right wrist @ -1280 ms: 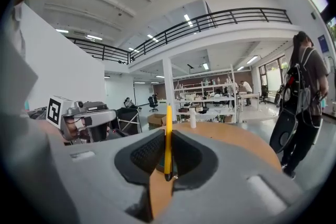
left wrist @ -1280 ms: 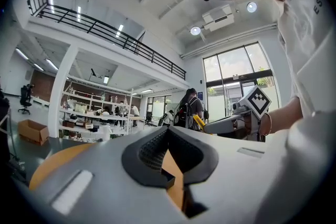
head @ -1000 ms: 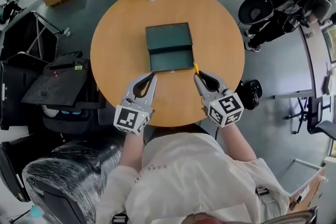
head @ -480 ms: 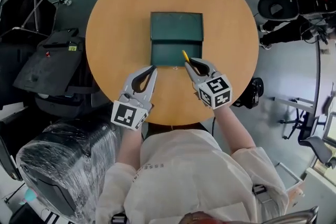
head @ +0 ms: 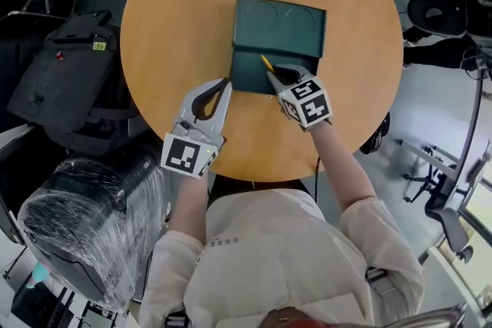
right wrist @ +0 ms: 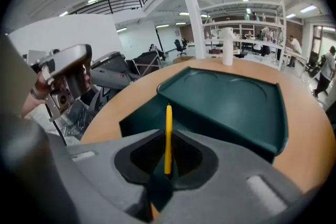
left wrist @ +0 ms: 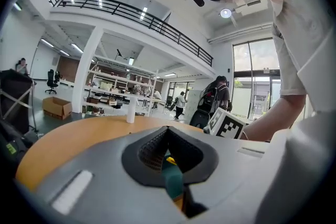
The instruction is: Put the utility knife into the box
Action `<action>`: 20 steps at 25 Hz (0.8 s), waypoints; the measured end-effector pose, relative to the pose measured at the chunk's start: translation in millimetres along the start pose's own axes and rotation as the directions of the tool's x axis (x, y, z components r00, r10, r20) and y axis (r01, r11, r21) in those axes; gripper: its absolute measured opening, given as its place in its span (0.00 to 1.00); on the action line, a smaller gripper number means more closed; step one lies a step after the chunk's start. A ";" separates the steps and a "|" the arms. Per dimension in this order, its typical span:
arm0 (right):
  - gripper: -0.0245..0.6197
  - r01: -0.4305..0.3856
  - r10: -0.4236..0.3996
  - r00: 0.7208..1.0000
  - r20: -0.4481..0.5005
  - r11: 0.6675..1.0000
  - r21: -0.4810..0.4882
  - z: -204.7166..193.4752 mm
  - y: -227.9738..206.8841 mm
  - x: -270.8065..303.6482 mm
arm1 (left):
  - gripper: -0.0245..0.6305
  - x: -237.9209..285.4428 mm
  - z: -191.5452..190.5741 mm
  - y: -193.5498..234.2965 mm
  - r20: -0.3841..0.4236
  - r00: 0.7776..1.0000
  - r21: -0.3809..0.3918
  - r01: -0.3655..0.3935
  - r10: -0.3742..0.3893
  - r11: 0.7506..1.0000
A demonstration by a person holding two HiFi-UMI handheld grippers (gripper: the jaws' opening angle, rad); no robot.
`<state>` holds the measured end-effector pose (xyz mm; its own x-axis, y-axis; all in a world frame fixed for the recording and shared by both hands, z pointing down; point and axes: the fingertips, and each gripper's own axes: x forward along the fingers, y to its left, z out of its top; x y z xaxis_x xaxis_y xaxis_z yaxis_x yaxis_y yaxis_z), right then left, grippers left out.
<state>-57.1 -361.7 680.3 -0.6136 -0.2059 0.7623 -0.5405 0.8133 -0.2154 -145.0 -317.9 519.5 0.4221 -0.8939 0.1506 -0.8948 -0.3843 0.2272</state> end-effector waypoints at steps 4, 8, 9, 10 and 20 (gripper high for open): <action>0.10 0.017 -0.019 0.993 -0.113 1.000 -0.021 -17.3 -5.9 26.9 | 0.06 4.7 -11.2 6.9 -0.018 1.000 -0.005 0.018 -0.018 1.000; 0.10 0.045 -0.051 0.983 -0.175 0.998 -0.042 -31.7 -15.1 38.6 | 0.06 0.0 -22.7 9.6 -0.035 0.999 -0.015 0.021 -0.022 1.000; 0.10 0.051 -0.058 0.982 -0.180 0.998 -0.044 -33.1 -17.0 39.9 | 0.06 -1.7 -24.4 10.3 -0.037 0.999 -0.018 0.019 -0.020 1.000; 0.10 0.056 -0.063 0.982 -0.180 0.997 -0.044 -32.9 -18.2 40.4 | 0.06 -3.6 -25.7 11.4 -0.041 0.999 -0.020 0.015 -0.016 1.000; 0.25 0.031 -0.030 0.999 -0.030 0.999 0.030 3.2 -4.8 11.4 | 0.06 -20.1 -15.5 27.2 -0.024 1.000 -0.020 0.010 -0.011 1.000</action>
<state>-63.4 -369.7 688.1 -0.5795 -0.2135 0.7865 -0.5760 0.7900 -0.2099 -175.5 -306.8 537.6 0.4351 -0.8839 0.1713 -0.8874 -0.3889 0.2475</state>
